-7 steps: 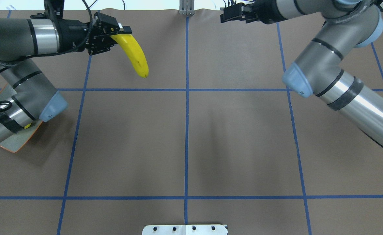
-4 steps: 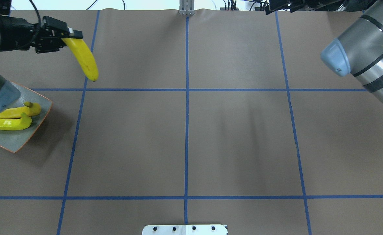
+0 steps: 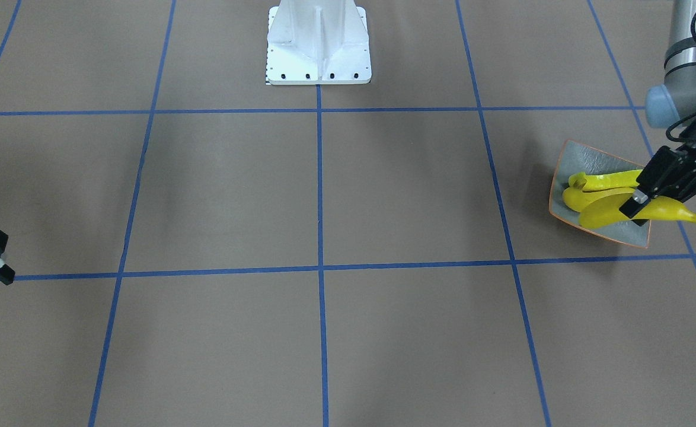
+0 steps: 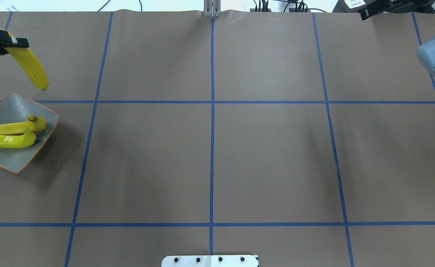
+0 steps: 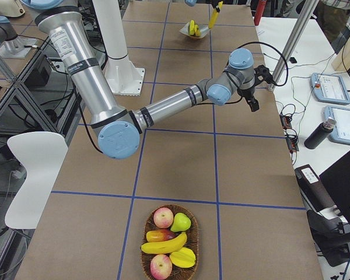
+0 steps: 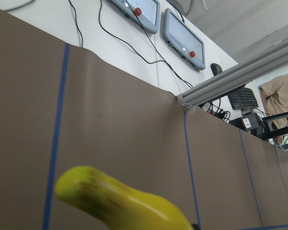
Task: Transfer all bananas from basket to plate
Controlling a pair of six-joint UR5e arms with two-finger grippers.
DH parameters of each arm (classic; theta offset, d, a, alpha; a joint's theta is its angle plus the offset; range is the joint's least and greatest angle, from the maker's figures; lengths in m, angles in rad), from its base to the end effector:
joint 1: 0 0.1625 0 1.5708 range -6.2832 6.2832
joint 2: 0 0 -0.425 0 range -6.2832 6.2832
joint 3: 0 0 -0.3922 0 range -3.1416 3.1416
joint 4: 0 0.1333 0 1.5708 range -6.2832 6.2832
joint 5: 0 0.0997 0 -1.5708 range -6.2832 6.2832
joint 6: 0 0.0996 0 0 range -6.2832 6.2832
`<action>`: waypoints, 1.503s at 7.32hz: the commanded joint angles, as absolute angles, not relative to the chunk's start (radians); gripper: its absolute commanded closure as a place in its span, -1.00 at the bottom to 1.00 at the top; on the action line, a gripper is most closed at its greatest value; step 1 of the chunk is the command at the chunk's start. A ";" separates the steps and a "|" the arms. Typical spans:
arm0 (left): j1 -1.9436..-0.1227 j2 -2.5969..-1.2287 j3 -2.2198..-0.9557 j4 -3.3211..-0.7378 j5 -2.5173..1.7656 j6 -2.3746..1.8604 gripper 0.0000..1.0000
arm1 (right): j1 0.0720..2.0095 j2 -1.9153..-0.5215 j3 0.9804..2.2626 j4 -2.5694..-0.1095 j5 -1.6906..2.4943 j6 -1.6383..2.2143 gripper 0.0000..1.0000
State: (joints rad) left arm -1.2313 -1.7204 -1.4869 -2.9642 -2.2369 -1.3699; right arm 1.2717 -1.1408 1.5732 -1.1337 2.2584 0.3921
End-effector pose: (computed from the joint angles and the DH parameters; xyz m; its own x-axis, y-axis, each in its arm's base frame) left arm 0.1134 -0.5365 0.4667 0.1435 0.0648 -0.9875 0.5187 0.8449 0.1308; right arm -0.1264 -0.6479 0.3579 0.6230 -0.4030 0.6704 -0.0519 0.8339 0.5495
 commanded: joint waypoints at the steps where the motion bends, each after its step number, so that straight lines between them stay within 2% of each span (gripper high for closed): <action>1: -1.229 -1.636 -1.494 -2.912 -2.163 -1.205 1.00 | 1.287 -1.164 1.572 -1.135 2.270 0.357 -1.00; 3: -1.195 -1.563 -1.497 -2.899 -2.163 -1.141 1.00 | 1.287 -1.170 1.574 -1.135 2.270 0.357 -1.00; 9: -1.120 -1.507 -1.566 -2.787 -2.090 -1.138 1.00 | 1.287 -1.186 1.582 -1.127 2.270 0.353 -1.00; 10: -1.112 -1.506 -1.566 -2.787 -2.085 -1.137 0.09 | 1.287 -1.186 1.580 -1.127 2.270 0.353 -1.00; 11: -1.111 -1.509 -1.566 -2.787 -2.083 -1.135 -0.61 | 1.287 -1.184 1.580 -1.129 2.270 0.353 -1.00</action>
